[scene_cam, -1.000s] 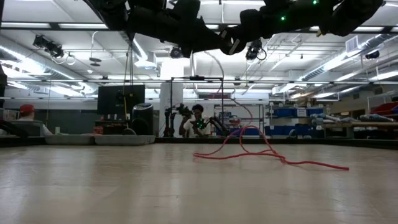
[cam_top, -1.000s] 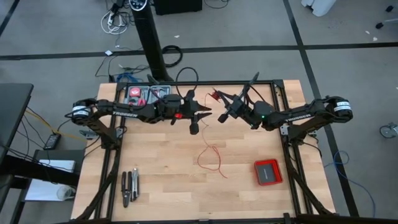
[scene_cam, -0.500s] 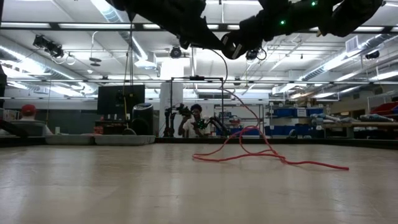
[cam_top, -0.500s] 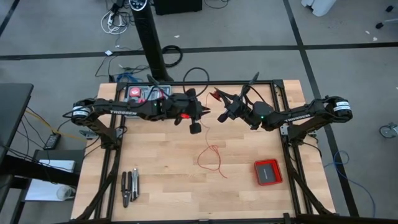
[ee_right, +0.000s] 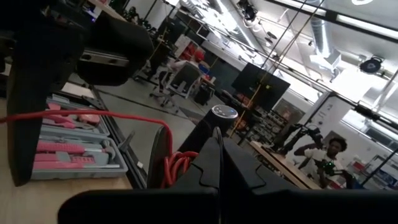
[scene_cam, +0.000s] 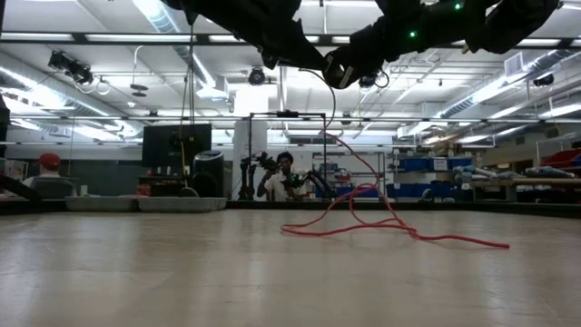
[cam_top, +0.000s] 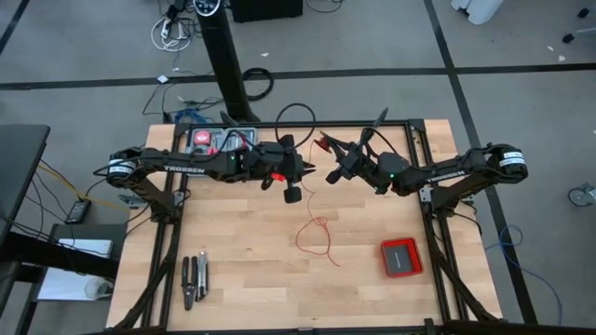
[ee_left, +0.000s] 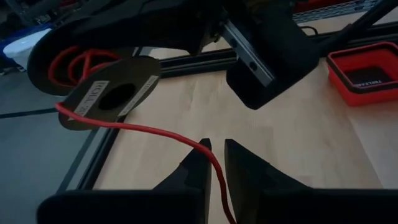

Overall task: Coil cords
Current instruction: Coil the red wire onto the spool

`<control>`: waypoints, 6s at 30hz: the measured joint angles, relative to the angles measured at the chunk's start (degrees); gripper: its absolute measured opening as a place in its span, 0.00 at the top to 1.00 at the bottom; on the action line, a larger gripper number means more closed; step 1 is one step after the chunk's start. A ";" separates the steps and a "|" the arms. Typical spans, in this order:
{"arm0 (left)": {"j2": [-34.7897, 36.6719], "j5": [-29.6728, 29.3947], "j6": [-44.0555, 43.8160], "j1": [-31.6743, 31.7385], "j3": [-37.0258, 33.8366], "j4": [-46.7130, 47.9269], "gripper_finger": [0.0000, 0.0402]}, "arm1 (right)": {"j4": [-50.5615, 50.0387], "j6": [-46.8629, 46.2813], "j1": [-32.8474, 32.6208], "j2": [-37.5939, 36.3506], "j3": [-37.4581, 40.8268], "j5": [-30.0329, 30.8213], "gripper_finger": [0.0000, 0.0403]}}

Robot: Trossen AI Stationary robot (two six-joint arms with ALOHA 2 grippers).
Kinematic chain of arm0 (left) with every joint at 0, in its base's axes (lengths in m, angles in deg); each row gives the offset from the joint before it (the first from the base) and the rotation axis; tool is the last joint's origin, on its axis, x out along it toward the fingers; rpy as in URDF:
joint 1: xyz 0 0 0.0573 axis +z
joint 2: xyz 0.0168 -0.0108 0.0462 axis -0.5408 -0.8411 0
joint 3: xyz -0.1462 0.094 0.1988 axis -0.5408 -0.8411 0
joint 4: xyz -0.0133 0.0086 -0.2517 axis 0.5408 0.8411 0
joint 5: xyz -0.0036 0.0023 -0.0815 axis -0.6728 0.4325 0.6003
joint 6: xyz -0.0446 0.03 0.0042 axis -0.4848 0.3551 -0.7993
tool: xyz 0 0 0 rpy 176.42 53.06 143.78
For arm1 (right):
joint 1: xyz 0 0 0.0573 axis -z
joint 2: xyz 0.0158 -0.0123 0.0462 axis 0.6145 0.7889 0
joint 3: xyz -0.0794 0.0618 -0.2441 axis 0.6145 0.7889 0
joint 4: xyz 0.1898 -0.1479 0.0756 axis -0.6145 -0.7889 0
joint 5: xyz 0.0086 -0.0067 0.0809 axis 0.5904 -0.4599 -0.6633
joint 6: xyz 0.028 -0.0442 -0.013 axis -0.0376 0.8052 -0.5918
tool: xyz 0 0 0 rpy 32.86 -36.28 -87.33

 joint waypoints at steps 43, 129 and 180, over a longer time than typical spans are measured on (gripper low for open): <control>-0.20 -5.49 -0.35 -2.84 4.98 6.34 0.99 | -1.44 -0.18 0.13 0.02 -0.02 -0.55 1.00; -4.89 0.54 5.55 -9.40 4.92 -4.27 0.75 | 9.62 30.07 -5.70 0.04 -0.04 6.06 1.00; -4.31 -36.00 23.12 -13.33 11.37 1.58 0.75 | 28.45 21.01 -8.18 0.00 6.25 0.33 1.00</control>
